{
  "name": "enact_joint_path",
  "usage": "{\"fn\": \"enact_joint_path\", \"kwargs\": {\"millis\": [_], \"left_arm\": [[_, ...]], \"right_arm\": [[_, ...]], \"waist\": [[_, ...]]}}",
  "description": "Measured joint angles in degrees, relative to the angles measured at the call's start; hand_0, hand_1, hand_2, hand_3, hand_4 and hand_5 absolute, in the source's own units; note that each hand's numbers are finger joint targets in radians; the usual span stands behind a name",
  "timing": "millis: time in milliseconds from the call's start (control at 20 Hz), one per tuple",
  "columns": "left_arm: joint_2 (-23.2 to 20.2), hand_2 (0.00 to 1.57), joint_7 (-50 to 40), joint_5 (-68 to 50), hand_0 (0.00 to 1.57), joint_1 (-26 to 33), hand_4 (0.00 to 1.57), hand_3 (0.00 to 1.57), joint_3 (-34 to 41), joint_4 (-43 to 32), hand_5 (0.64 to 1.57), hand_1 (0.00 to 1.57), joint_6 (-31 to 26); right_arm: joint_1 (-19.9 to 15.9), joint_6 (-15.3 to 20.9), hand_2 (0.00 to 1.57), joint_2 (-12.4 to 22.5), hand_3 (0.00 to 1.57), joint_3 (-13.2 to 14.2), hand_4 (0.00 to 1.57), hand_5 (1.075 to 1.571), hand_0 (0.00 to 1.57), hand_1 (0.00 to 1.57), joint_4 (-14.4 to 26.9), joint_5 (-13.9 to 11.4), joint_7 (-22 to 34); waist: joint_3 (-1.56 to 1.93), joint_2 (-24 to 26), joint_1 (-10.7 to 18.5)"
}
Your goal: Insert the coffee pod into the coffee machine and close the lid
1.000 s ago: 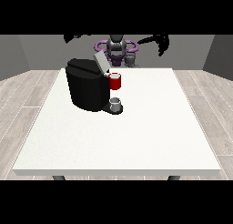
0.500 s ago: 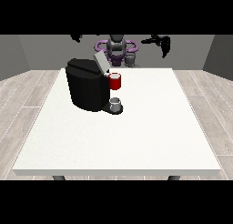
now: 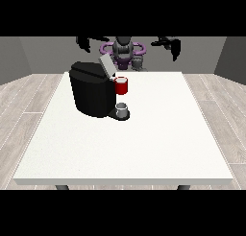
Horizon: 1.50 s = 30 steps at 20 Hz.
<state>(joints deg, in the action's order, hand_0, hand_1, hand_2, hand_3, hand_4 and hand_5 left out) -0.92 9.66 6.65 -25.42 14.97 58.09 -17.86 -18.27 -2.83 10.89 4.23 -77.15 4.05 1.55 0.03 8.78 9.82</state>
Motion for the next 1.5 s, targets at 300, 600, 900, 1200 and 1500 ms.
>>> {"fn": "enact_joint_path", "kwargs": {"millis": [300, 600, 900, 1200, 1500], "left_arm": [[0.6, 0.0, -3.32, -3.3, 0.0, 4.17, 0.0, 0.0, -2.53, 7.71, 1.571, 0.0, 1.95], [-0.96, 0.0, -3.88, -5.59, 0.0, 7.28, 0.0, 0.0, -4.41, 12.9, 1.571, 0.0, 3.57], [-2.33, 0.0, -6.19, -6.96, 0.0, 8.59, 0.0, 0.0, -4.8, 16.93, 1.571, 0.0, 4.16], [-4.26, 0.0, -6.26, -8.7, 0.0, 10.1, 0.0, 0.0, -4.29, 19.39, 1.571, 0.0, 3.74], [-4.27, 0.0, -6.18, -8.56, 0.0, 10.09, 0.0, 0.0, -5.0, 20.88, 1.571, 0.0, 5.33]], "right_arm": [[-3.38, -0.6, 0.0, -0.14, 0.0, 1.44, 0.0, 1.571, 0.0, 0.0, 4.89, 0.44, -0.87], [-8.06, -0.39, 0.0, -0.98, 0.0, 1.14, 0.0, 1.571, 0.0, 0.0, 8.56, -0.71, -2.29], [-11.49, -0.63, 0.0, -1.28, 0.0, 0.4, 0.0, 1.571, 0.0, 0.0, 11.9, -2.56, -3.81], [-15.07, -0.49, 0.0, -1.55, 0.0, 0.81, 0.0, 1.571, 0.0, 0.0, 14.41, -3.26, -4.2], [-17.72, -0.53, 0.0, -1.89, 0.0, 0.61, 0.0, 1.571, 0.0, 0.0, 16.44, -4.37, -6.26]], "waist": [[0.0, -3.07, 0.01], [-0.02, -6.69, -1.35], [-0.05, -8.76, -1.95], [-0.09, -10.11, -2.21], [-0.19, -11.47, -2.32]]}}
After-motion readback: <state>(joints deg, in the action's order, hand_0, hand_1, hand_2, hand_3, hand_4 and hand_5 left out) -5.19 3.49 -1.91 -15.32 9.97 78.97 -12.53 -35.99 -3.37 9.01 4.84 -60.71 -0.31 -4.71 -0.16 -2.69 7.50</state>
